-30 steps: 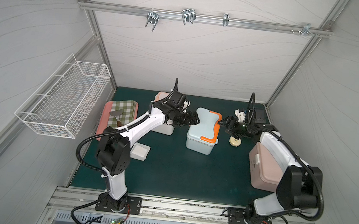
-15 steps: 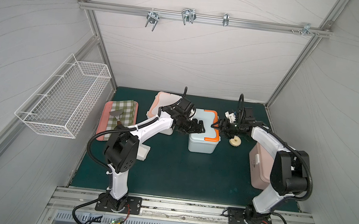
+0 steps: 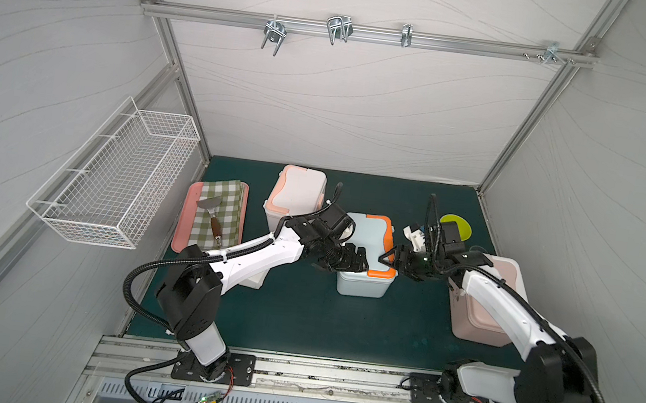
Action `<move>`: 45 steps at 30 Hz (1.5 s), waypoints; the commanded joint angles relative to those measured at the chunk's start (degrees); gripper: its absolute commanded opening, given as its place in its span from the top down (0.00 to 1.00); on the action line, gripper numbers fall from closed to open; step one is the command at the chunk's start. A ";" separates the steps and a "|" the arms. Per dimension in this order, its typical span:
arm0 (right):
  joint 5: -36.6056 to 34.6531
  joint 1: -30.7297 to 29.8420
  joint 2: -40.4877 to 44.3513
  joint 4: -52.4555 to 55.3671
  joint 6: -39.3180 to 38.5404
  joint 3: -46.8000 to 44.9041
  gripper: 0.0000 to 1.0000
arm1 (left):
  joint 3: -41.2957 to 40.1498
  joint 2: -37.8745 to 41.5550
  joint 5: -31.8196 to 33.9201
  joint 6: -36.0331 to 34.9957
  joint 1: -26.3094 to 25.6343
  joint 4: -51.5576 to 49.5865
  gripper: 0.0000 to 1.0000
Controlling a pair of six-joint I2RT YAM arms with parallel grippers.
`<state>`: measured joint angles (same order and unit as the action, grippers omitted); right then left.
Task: Open first aid kits and take out gauze
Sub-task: Move the first aid kit to the center of the board, then open the fastener of the first aid kit.
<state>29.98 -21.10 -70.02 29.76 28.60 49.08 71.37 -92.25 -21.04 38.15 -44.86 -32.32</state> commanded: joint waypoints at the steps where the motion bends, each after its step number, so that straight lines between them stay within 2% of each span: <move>1: 3.04 -2.25 6.59 4.52 1.14 -2.77 0.31 | -0.83 2.19 -3.38 2.65 -4.84 10.65 0.05; 6: -0.75 -2.25 15.03 10.85 1.74 -5.08 0.29 | -4.74 4.45 -1.47 5.86 -9.37 13.63 0.05; 9: -5.27 -2.11 18.64 13.93 2.16 -5.42 0.19 | -7.34 6.49 0.33 6.79 -9.75 14.56 0.04; 12: -9.74 -1.54 20.82 16.63 2.16 -4.16 0.03 | -8.52 8.58 2.17 6.57 -8.93 13.52 0.02; 13: -10.52 -0.98 21.27 17.26 1.95 -3.40 0.01 | -8.85 9.34 2.04 6.53 -8.51 13.58 0.02; 20: -10.95 -0.02 20.19 20.70 -3.07 4.34 0.02 | -12.58 15.81 -0.47 5.95 -2.17 13.05 0.01; 23: -12.25 -3.63 17.81 20.59 -5.41 7.55 0.08 | -15.10 17.94 -4.16 6.14 2.36 16.13 0.01; 28: -18.69 -11.60 10.86 21.63 -7.40 12.50 0.22 | -17.55 16.53 -14.92 7.90 9.62 23.87 0.01; 32: -23.60 -16.28 5.11 22.41 -8.28 15.26 0.41 | -18.98 12.55 -20.22 10.18 12.74 30.50 0.01; 41: -30.35 -18.76 -3.71 23.79 -10.21 18.33 0.58 | -20.24 2.88 -23.82 14.67 13.72 44.28 0.08; 45: -30.32 -18.86 -4.86 23.73 -9.96 17.00 0.68 | -21.11 -0.51 -24.91 16.97 13.04 49.77 0.11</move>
<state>1.45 -39.42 -73.87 50.85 19.44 66.63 50.52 -91.11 -43.29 52.51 -31.48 9.34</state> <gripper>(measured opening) 0.327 0.895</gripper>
